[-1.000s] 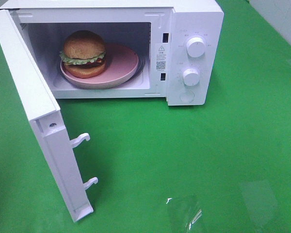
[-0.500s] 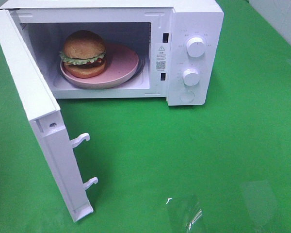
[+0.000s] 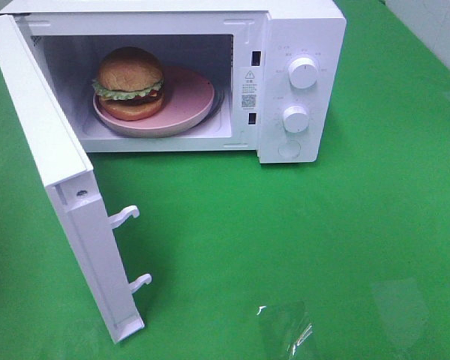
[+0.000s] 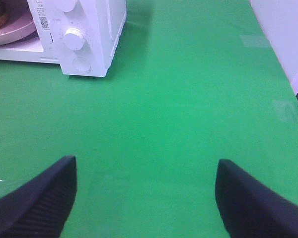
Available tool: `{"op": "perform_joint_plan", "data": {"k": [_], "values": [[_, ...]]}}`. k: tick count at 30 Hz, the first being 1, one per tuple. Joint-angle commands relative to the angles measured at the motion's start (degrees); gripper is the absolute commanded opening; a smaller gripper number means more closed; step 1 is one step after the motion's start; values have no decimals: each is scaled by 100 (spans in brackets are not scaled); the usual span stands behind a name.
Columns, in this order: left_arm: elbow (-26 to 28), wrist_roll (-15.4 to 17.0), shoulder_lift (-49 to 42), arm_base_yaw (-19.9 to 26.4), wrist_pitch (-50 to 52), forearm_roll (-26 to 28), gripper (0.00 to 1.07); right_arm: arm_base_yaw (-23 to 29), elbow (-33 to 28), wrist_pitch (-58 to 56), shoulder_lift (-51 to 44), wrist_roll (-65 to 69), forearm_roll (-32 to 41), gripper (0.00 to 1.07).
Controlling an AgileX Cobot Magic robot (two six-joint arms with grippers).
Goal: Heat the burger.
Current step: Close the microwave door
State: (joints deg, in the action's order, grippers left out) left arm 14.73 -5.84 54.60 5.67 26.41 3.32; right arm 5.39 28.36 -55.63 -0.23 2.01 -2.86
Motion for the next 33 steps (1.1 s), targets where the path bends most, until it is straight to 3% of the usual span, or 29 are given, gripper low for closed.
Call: {"op": "perform_joint_plan", "data": {"k": [1,2,3,4,5,6,7,8,10,15,20,25,27,30,32,33], "values": [[0,670,229,29,579,-768,0,-46,-23,57,-155,63,6,73],[0,957,344,29,751,-1129,0,-46,-23,57,-155,63,6,73],[0,1467,550,29,1020,-1770,0,-46,-23,57,-155,63,6,73],[0,1467,550,29,1020,-1770,0,-46,-23,57,-155,63,6,73],[0,1948,751,29,1169,-2429,0,-46,-23,57,-155,63,6,73],[0,1948,751,29,1169,-2429,0,-46,-23,57,-155,63,6,73],[0,2235,974,29,1306,-2830,0,-46,-23,57,-155,63,6,73],[0,2235,974,29,1306,-2830,0,-46,-23,57,-155,63,6,73],[0,2527,1261,29,1593,-3117,0,-46,-23,57,-155,63,6,73],[0,2813,1650,29,2131,-3552,0,-46,-23,57,-155,63,6,73],[0,2934,2011,-17,2280,-3707,0,-46,-23,57,-155,63,6,73],[132,2882,2286,-384,2320,-3753,0,-46,-23,57,-155,63,6,73],[160,2681,2498,-739,2257,-3489,0,-46,-23,57,-155,63,6,73],[160,2613,2544,-837,2257,-3398,0,-46,-23,57,-155,63,6,73],[160,2320,2756,-1243,2275,-2939,0,-46,-23,57,-155,63,6,73],[160,2320,2756,-1243,2275,-2939,0,-46,-23,57,-155,63,6,73]]}}
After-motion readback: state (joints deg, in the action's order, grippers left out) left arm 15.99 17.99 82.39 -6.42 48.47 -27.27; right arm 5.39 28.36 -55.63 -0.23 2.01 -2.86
